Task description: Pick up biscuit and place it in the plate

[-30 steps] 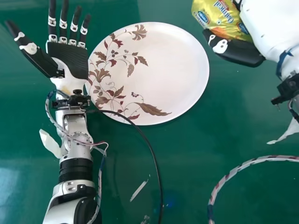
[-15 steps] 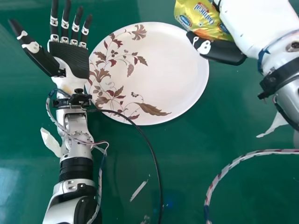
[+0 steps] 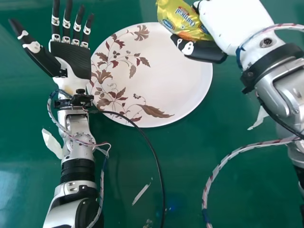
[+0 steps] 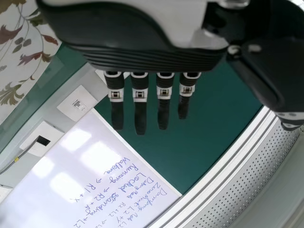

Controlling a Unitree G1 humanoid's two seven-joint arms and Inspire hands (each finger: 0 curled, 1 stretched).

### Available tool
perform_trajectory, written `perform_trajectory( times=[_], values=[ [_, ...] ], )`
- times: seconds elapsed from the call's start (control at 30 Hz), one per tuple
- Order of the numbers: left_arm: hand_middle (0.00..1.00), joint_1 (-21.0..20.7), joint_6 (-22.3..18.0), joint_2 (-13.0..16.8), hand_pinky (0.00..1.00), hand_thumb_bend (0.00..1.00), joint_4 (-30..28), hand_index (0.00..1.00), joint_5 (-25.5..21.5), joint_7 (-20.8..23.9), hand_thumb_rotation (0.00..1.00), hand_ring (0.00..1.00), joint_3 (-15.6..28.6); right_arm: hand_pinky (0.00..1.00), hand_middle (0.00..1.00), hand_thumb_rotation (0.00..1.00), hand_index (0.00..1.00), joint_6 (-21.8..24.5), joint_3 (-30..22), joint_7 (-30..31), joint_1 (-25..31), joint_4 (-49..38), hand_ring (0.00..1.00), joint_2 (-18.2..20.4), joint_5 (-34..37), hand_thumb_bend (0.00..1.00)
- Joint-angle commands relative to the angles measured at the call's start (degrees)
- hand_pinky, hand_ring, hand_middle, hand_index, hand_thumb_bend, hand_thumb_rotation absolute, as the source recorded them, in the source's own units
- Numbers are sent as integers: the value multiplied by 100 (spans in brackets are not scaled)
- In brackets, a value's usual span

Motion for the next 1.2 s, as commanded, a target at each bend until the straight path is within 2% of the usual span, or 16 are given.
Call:
perform_trajectory(
  times=[0.0, 0.13, 0.5, 0.83, 1.17],
  values=[
    [86, 487, 167, -171, 76, 100, 549, 92, -106, -2, 54, 78, 113, 0, 0, 0, 6, -86, 107, -144, -152, 62, 0, 76, -32, 0],
    [88, 459, 137, -156, 79, 99, 609, 94, -91, -34, 54, 80, 121, 0, 0, 0, 6, -122, 212, -63, -190, 128, 0, 134, 23, 0],
    [88, 451, 102, -180, 77, 100, 635, 93, -61, 9, 54, 79, 121, 0, 0, 0, 6, -457, 530, -180, 31, 117, 0, 157, 13, 0],
    [86, 469, 56, -218, 77, 100, 630, 91, -12, 115, 46, 77, 96, 0, 0, 0, 5, -794, 651, -423, 313, 110, 0, 233, 141, 0],
    [85, 480, 223, -246, 77, 100, 553, 91, -99, 247, 47, 76, 118, 0, 0, 0, 5, -1054, 808, -475, 543, 104, 0, 287, 180, 0]
  ],
)
